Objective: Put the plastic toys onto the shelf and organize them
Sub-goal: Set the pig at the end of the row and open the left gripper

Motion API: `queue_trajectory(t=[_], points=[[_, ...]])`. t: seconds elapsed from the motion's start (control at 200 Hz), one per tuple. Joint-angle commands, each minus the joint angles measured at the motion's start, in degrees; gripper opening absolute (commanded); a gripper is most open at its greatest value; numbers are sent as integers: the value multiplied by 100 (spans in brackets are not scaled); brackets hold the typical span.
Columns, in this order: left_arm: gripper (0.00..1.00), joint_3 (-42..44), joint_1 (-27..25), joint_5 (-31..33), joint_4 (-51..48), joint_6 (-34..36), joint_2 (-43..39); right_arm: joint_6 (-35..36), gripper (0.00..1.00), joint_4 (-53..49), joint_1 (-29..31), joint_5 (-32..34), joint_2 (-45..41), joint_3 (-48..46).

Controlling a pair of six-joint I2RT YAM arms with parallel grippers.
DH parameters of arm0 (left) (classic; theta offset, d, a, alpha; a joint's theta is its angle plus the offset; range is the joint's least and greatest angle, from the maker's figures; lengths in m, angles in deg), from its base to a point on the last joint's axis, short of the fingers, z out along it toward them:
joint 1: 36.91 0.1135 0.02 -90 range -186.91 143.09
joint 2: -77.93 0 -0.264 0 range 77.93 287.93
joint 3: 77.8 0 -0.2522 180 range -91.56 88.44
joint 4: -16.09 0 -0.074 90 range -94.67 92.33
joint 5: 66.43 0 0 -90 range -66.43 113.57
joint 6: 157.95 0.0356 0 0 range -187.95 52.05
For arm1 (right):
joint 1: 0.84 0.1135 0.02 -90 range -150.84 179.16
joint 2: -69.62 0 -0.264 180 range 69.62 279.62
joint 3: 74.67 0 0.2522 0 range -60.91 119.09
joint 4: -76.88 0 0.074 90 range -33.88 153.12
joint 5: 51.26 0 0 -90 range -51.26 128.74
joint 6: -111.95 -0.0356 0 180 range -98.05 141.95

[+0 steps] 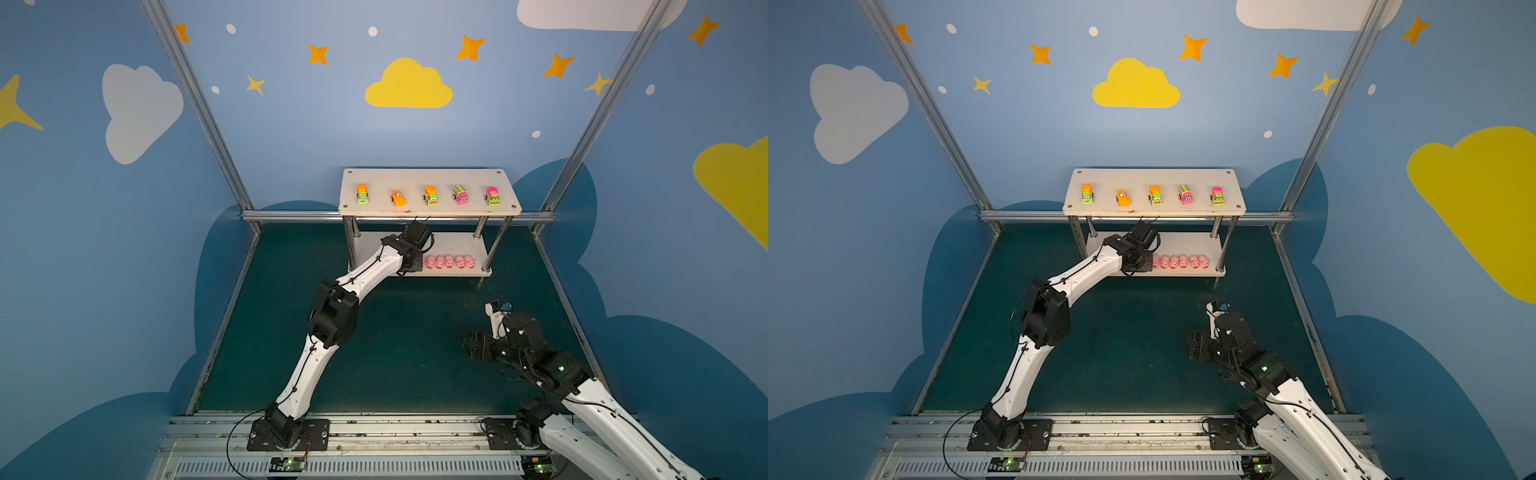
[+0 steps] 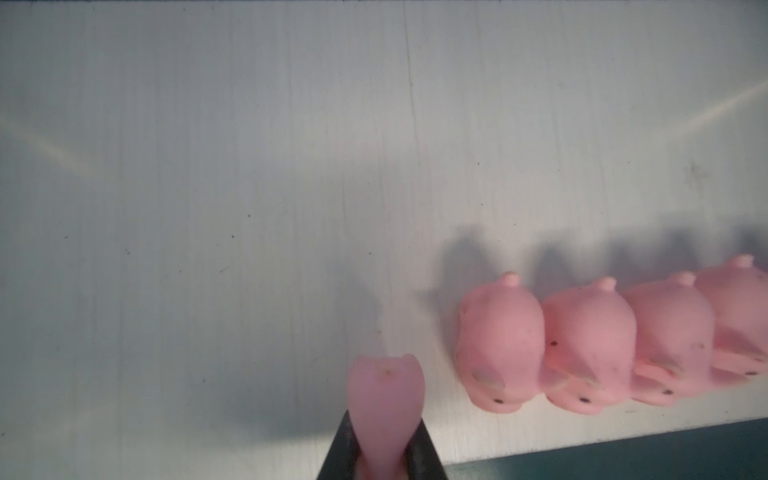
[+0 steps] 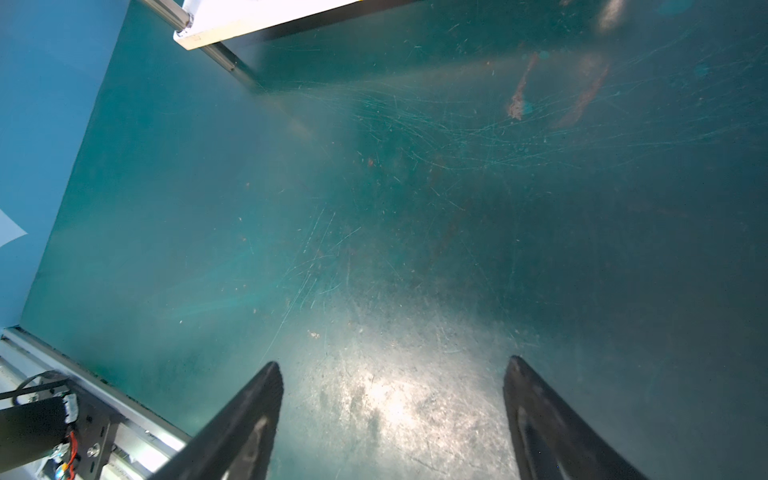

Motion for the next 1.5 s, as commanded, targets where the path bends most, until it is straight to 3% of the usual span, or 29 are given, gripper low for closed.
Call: queue_trajectory(t=[0.0, 0.641, 1.046, 1.492], points=[[19, -374, 26, -92, -312, 89, 198, 91, 82, -100, -61, -66, -29, 207], [40, -717, 31, -199, -422, 80, 430, 217, 82, -136, -394, -307, 19, 199], [43, -724, 22, -112, -563, 64, 350, 219, 82, -192, -509, -383, -84, 207], [59, -345, -137, 125, -457, 185, -193, 171, 82, -397, -537, -467, -311, 310]])
